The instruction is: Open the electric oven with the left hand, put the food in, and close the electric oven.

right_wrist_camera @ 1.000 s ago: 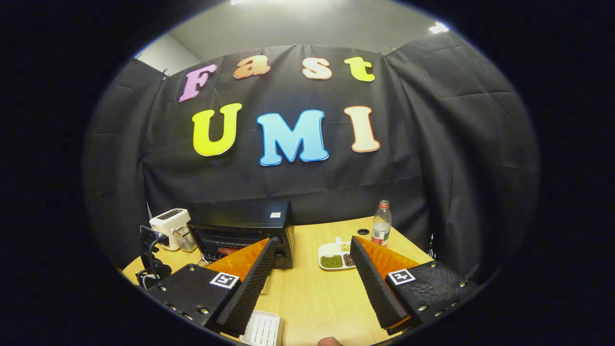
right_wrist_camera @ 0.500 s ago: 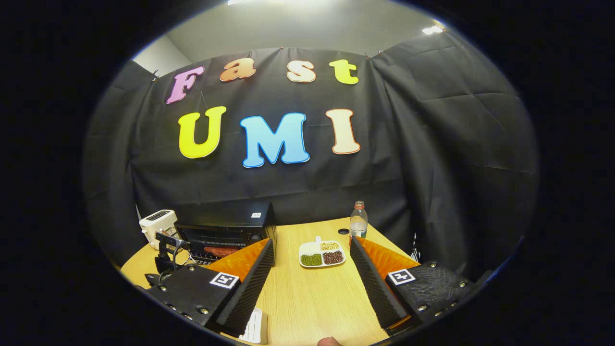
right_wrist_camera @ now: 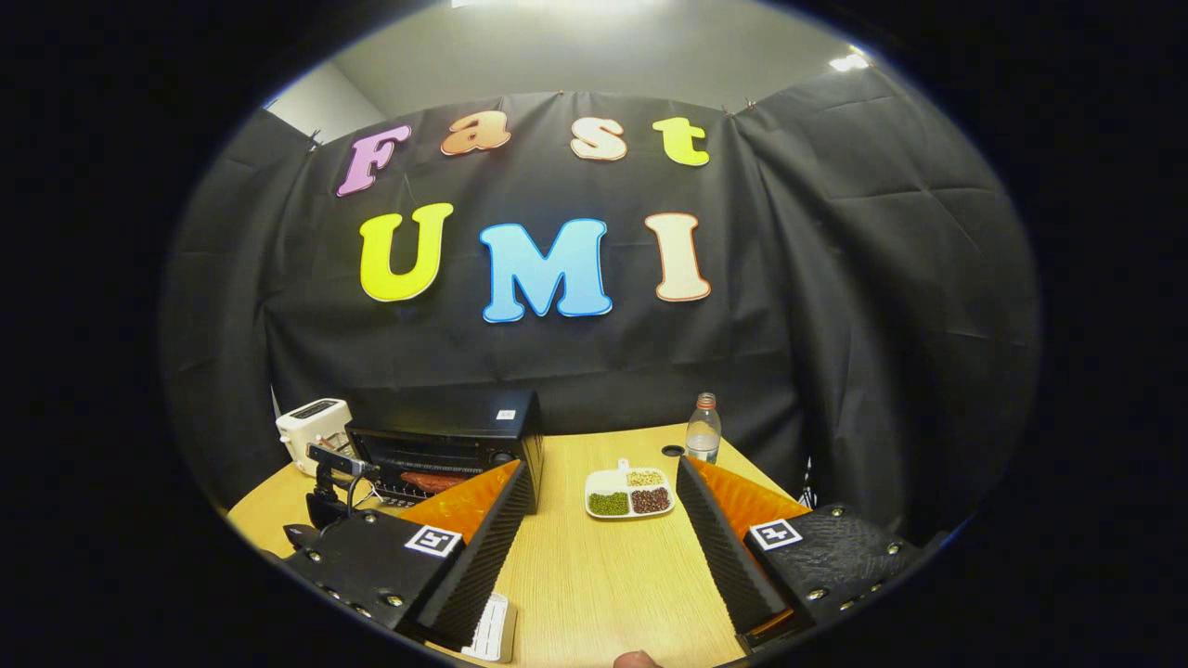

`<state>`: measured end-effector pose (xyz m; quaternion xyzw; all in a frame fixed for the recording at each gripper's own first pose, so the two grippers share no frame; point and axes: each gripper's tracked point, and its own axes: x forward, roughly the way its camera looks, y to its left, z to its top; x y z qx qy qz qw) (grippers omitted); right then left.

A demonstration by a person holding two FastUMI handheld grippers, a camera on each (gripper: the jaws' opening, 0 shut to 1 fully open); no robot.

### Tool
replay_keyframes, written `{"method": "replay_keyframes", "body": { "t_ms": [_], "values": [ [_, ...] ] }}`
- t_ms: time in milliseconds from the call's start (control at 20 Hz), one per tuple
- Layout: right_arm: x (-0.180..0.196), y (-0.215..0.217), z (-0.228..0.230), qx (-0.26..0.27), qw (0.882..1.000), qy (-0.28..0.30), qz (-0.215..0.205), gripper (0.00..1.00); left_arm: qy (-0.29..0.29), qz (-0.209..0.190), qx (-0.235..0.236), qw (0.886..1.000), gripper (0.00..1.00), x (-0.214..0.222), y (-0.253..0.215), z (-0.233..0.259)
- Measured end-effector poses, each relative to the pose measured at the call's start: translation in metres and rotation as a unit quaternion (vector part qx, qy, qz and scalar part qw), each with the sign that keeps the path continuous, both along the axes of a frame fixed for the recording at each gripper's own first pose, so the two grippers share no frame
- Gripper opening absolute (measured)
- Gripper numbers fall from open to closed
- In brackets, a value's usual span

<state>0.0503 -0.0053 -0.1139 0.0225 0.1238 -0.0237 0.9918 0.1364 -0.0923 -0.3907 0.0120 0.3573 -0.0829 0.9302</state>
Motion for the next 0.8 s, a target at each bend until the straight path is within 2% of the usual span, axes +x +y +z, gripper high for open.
{"method": "replay_keyframes", "body": {
  "t_ms": [200,350,400,500,550,600,700,750,800],
  "values": [
    [0.002,0.006,-0.006,0.015,1.000,0.007,0.011,0.97,-0.018,0.001,-0.004,1.000,0.96,-0.001,0.002,0.018],
    [0.005,0.011,-0.007,0.021,1.000,0.007,0.018,0.96,-0.035,0.001,-0.002,0.999,1.00,-0.001,0.005,0.036],
    [0.005,0.012,-0.007,0.020,1.000,0.007,0.020,0.96,-0.047,0.002,-0.003,0.999,0.96,-0.001,0.006,0.044],
    [0.008,0.013,-0.007,0.022,1.000,0.006,0.020,0.96,-0.076,0.002,-0.001,0.997,0.96,0.005,0.007,0.062],
    [0.009,0.014,-0.008,0.024,0.999,0.008,0.021,0.96,-0.090,0.000,0.002,0.996,0.90,0.010,0.007,0.070],
    [0.009,0.015,-0.010,0.025,0.999,0.009,0.022,0.96,-0.103,-0.003,0.004,0.995,0.96,0.014,0.008,0.080],
    [0.011,0.017,-0.010,0.024,0.999,0.012,0.021,0.97,-0.126,-0.005,0.007,0.992,0.96,0.025,0.007,0.096],
    [0.011,0.018,-0.010,0.024,0.999,0.013,0.021,0.97,-0.139,-0.009,0.012,0.990,1.00,0.031,0.007,0.104],
    [0.012,0.020,-0.010,0.024,0.999,0.013,0.022,0.97,-0.150,-0.013,0.015,0.989,0.96,0.040,0.007,0.111]
  ]
}}
